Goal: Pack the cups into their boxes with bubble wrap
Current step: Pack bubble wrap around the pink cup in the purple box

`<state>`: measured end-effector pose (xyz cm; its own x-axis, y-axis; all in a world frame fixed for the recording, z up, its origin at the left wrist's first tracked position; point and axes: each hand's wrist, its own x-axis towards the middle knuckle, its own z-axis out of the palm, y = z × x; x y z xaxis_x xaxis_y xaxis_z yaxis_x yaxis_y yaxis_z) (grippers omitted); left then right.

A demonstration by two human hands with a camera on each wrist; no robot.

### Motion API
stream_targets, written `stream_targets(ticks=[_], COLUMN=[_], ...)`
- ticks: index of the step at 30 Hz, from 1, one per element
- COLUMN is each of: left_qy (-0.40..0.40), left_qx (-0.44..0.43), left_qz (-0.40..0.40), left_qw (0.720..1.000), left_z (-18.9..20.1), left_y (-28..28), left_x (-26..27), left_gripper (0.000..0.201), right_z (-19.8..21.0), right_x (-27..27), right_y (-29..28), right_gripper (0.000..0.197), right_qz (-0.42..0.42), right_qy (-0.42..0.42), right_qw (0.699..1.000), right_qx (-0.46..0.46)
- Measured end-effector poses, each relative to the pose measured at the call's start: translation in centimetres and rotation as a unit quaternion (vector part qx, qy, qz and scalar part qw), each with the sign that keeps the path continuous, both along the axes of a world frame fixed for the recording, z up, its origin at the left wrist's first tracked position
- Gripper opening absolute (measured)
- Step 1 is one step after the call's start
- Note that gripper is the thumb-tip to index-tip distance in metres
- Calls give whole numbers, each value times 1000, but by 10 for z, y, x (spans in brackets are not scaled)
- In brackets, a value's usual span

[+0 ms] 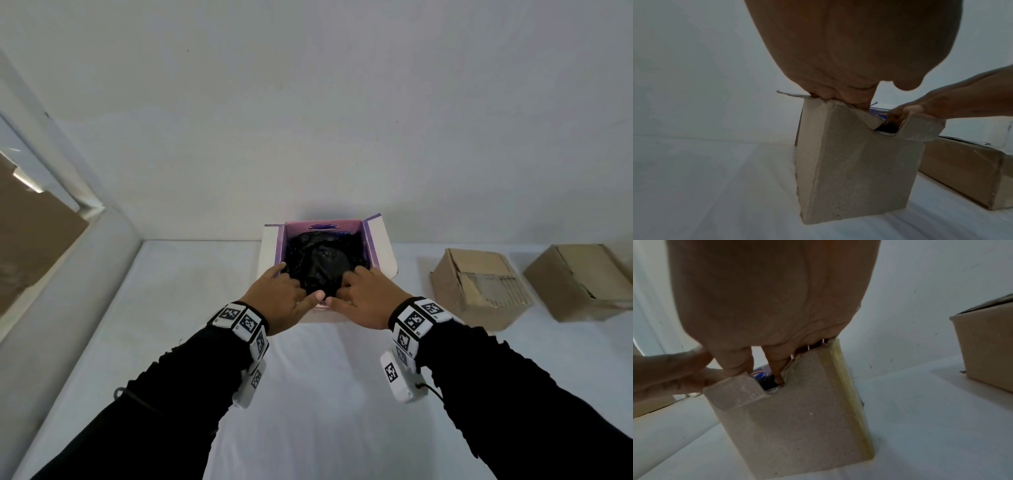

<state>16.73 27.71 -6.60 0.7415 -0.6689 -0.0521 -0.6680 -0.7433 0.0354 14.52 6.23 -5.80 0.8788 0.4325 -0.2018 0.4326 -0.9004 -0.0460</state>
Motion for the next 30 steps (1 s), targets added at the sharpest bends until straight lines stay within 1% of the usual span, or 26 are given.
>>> stream_targets(ticks=[1,2,4,5,6,9,11,13,15,16,17,19,20,23,24,25,26,27,28,29,30], left_qy=[-6,-13,-19,-12,-4,-2,3,15,-4,-34,-70,-140,-146,-145,-137,-137,-137,-145,-157,-170,-180], left_qx=[-1,-4,-16,-19,-14,33,74,103,105,96,88,63,63,76,82,82,79,73,68,62,56], left_qz=[4,7,14,24,37,56,55,50,40,26,16,17,25,24,29,31,33,31,27,24,22], left_qw=[1000,1000,1000,999,999,998,996,993,994,994,994,988,987,986,987,987,987,986,985,983,982], left_z=[-3,-4,-3,-2,-2,1,2,3,-1,-2,-4,-6,-6,-5,-5,-6,-7,-8,-9,-10,-12], left_y=[0,0,0,-1,-2,-4,-7,-8,-5,-2,2,8,10,8,7,6,5,5,5,6,6], left_x=[1,1,-1,-2,0,6,8,9,11,11,12,14,13,9,8,7,6,6,6,5,3], left_gripper=[96,89,67,59,55,58,55,52,58,62,61,53,51,49,50,51,51,51,48,46,44], right_z=[0,1,2,3,4,8,14,20,24,24,23,19,17,17,20,26,32,37,39,38,34], right_x=[0,0,2,4,6,9,14,22,30,31,32,31,31,35,37,41,45,50,55,61,67], right_y=[0,1,1,0,-1,3,1,-5,-14,-17,-19,-19,-18,-8,-3,2,6,11,16,22,27], right_gripper=[56,54,45,42,41,43,38,30,33,37,39,32,28,30,26,18,10,8,11,17,26], right_qz=[5,4,-14,-26,-29,1,11,21,30,34,43,55,54,43,31,23,19,24,36,53,76], right_qy=[-5,-9,-2,9,17,16,6,-52,-118,-133,-130,-109,-91,-34,-17,-17,-36,-70,-94,-96,-75], right_qw=[1000,1000,1000,999,999,999,999,998,991,988,987,989,991,991,991,992,994,995,994,994,994], right_qx=[-16,-19,6,18,17,-35,-33,-11,-47,-67,-83,-85,-86,-123,-126,-119,-103,-72,-35,-3,19])
